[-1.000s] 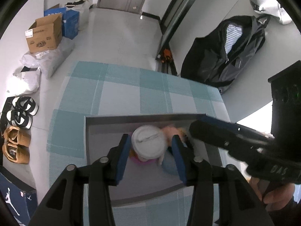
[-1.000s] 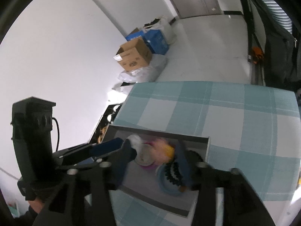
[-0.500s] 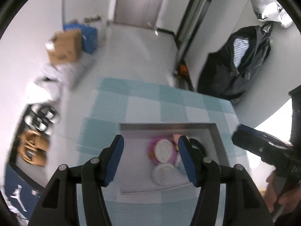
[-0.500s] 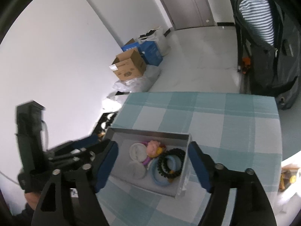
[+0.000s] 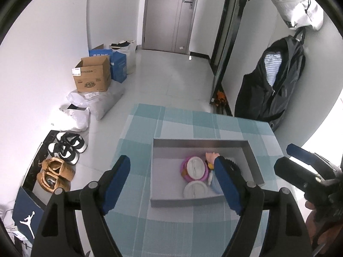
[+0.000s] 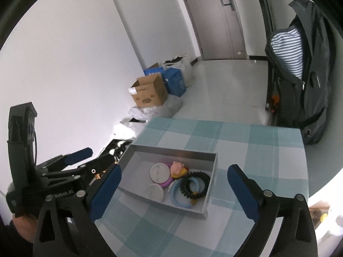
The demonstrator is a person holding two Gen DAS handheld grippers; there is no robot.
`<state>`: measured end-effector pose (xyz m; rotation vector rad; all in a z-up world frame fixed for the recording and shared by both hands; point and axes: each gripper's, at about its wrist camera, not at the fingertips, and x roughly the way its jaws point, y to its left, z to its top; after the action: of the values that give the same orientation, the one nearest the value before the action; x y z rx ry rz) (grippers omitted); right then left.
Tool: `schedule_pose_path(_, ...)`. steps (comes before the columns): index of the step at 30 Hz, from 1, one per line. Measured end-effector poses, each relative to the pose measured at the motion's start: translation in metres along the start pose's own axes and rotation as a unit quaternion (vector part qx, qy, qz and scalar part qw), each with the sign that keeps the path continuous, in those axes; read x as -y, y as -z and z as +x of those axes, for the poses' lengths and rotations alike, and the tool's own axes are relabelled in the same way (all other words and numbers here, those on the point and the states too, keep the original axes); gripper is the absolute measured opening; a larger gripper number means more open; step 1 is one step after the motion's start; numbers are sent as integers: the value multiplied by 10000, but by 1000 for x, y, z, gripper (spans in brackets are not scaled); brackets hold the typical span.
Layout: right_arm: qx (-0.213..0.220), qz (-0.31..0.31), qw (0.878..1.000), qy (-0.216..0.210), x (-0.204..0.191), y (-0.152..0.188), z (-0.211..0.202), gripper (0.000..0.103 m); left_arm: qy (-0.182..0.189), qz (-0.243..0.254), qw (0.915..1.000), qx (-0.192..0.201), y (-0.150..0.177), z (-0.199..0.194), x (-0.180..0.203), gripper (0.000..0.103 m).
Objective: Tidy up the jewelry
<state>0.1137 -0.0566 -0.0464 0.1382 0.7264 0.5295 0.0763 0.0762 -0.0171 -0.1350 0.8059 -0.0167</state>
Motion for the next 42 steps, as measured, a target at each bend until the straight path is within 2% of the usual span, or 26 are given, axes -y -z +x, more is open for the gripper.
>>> schedule_pose_path(3, -57, -149, 9998, 105, -5, 8, 0, 103, -67, 51, 10000, 9, 4, -4, 2, 77)
schedule_pose_path(6, -39, -179, 9998, 128, -6, 13, -2, 103, -261, 134, 9993, 246, 4, -8, 4, 77)
schedule_pose_path(8, -5, -171, 9997, 180, -6, 16, -4, 103, -361, 141, 9990, 240, 5, -7, 4, 77)
schedule_pose_path(24, 85, 41, 9994, 345, 2, 19, -7, 103, -300, 149, 9990, 301, 10, -14, 8, 77)
schedule_pose_path(42, 101, 129, 9995, 282, 8, 14, -12, 103, -263, 232, 9992, 196, 12, -10, 15, 77)
